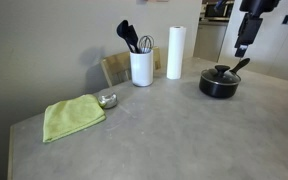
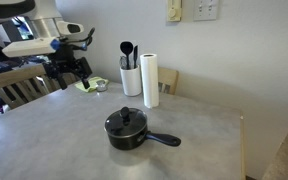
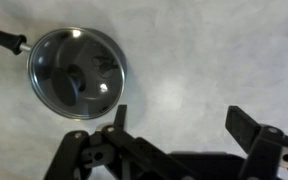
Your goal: Take the lid on the pot and put it on the table
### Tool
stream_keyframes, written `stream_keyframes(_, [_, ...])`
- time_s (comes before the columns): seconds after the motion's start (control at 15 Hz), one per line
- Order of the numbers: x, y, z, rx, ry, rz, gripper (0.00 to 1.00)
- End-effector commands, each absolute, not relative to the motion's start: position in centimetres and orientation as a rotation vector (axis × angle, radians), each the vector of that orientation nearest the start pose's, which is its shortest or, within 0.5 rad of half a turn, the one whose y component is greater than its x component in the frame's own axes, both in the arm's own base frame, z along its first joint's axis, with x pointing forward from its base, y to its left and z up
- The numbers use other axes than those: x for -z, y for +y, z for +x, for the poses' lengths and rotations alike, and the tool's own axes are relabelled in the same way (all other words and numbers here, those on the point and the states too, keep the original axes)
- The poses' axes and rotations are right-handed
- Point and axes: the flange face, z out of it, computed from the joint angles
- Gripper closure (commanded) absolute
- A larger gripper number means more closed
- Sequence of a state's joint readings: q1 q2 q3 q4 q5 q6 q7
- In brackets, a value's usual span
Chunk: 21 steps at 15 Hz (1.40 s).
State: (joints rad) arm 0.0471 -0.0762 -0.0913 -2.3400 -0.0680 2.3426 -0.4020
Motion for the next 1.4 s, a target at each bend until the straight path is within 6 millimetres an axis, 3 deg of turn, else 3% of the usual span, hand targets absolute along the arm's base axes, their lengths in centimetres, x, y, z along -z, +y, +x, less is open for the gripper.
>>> stream_keyframes(0.0, [-35.9, -6.4, 55.3, 0.029, -0.909, -3.052, 0.00])
stream_keyframes(0.07, [-37.1, -5.0, 52.4, 0.092, -0.792, -3.105, 0.00])
stream_keyframes(0.2, [-36.3, -6.4, 54.2, 0.061, -0.867, -3.082, 0.00])
stream_keyframes(0.4, [-35.6, -6.2, 55.1, 0.043, -0.889, -3.076, 0.00])
stream_keyframes(0.67, [-33.5, -7.7, 57.2, 0.084, -0.742, -3.167, 0.00])
stream_keyframes(1.0, [-31.1, -11.1, 59.4, 0.053, -0.580, -3.251, 0.00])
stream_keyframes(1.33, [-29.2, -13.2, 61.5, -0.101, -0.649, -3.248, 0.00])
